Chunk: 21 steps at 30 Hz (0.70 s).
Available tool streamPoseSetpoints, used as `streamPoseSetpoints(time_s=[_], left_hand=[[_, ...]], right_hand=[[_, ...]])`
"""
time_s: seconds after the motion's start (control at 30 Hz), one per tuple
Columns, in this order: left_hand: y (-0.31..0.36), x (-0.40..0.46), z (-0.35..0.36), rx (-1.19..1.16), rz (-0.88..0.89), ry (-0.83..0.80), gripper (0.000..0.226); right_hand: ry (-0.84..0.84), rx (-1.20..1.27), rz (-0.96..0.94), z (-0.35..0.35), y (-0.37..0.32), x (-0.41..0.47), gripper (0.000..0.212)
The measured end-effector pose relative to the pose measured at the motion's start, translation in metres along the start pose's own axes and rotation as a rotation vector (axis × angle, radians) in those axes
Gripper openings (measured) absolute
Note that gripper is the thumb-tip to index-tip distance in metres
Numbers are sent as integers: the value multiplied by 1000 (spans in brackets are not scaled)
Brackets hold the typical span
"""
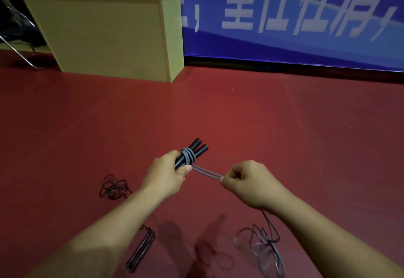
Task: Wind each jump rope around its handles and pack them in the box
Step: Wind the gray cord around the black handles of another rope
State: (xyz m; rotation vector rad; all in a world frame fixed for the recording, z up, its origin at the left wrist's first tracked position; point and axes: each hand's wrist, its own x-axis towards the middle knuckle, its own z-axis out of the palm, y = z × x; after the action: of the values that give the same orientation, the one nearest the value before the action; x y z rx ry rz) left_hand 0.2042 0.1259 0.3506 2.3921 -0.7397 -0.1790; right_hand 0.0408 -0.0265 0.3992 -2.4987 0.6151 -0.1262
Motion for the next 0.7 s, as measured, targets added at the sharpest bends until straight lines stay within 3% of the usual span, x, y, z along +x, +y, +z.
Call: streamPoseSetpoints(time_s=[0.13, 0.23, 0.4, 0.53, 0.7], left_hand=[[-3, -1, 0, 37, 2, -28, 18], [0, -6, 1, 129, 72, -75, 23], [20, -21, 1, 306, 211, -195, 26], [36, -31, 1, 323, 343, -339, 27], [52, -44, -7, 194, 542, -556, 26]], right_hand=[[-58, 232, 36, 0, 2, 0, 45], [-124, 578, 42, 1, 3, 0, 31], [-64, 804, 18, 2, 9, 6, 19], [63, 784, 18, 5, 17, 10, 18], [218, 303, -98, 4, 35, 16, 14]])
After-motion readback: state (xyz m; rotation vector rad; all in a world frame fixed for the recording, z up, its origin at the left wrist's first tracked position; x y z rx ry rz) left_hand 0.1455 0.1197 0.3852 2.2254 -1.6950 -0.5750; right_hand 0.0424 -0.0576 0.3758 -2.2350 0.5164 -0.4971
